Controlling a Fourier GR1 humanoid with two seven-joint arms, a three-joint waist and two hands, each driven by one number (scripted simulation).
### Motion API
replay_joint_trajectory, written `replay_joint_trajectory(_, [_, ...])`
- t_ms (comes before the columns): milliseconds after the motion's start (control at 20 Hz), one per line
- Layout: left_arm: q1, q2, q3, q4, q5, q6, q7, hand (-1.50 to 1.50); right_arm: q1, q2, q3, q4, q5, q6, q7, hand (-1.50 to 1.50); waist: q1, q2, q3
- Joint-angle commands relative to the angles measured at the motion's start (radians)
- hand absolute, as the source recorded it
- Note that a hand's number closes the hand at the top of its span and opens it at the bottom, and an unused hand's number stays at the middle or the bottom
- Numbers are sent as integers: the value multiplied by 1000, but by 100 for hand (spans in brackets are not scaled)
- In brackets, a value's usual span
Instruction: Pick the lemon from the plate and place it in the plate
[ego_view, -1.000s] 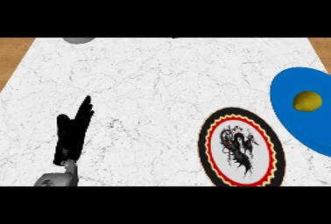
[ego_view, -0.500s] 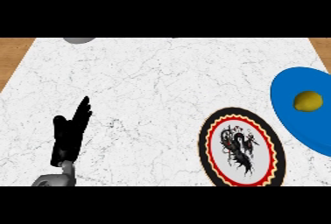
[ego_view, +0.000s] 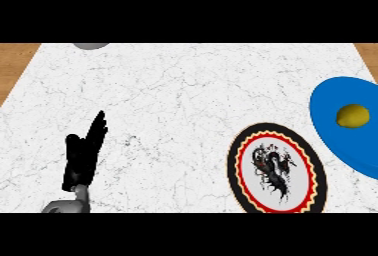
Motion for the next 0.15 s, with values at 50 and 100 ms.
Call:
replay_joint_trajectory(50, [17, 2, 8, -9, 12, -7, -8, 0, -4, -54, 8, -4, 5, -2, 45, -150, 2, -1, 0])
replay_joint_trajectory(100, [-50, 13, 33, 66, 17, -12, -8, 0, 11, 3, 10, 2, 8, -42, 9, -150, -3, 2, 0])
